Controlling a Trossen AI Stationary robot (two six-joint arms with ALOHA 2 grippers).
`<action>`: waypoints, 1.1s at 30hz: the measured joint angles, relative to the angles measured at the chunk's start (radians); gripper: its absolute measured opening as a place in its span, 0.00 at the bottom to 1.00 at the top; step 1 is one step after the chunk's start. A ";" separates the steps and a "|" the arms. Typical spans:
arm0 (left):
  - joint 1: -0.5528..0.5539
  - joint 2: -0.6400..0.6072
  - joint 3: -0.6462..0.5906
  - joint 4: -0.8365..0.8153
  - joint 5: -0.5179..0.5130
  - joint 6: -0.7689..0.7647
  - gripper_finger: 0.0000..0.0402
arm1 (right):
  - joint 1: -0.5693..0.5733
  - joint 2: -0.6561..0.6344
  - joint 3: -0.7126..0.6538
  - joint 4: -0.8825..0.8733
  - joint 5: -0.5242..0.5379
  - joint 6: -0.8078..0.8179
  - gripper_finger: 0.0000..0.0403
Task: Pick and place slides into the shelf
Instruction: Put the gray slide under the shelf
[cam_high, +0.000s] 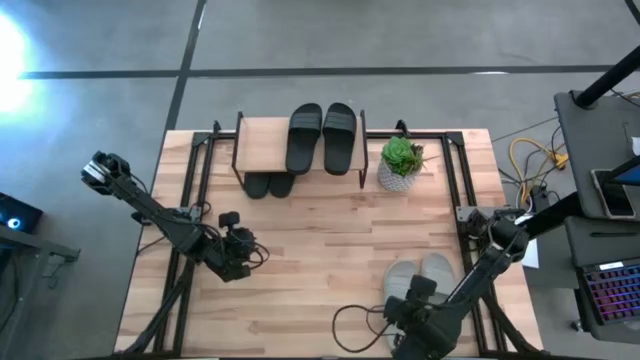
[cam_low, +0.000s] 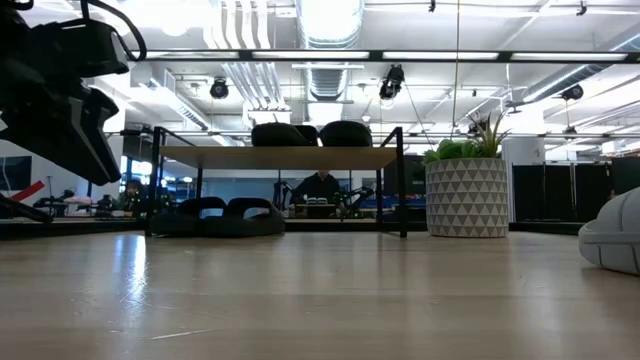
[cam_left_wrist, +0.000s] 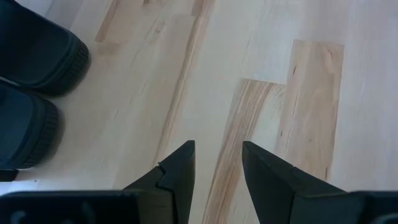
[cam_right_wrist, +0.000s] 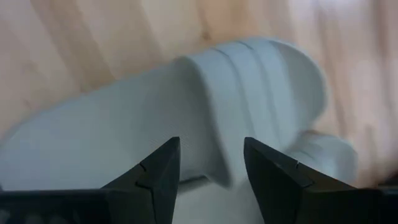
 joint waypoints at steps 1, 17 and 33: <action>0.000 0.000 0.000 0.000 0.000 0.000 0.29 | 0.000 0.000 -0.013 0.030 0.000 -0.020 0.42; 0.000 0.000 -0.001 -0.002 0.000 -0.002 0.29 | -0.018 0.000 -0.091 0.047 0.058 -0.193 0.42; 0.000 0.000 -0.001 -0.005 0.000 -0.001 0.29 | -0.023 -0.001 -0.223 0.089 0.184 -0.284 0.38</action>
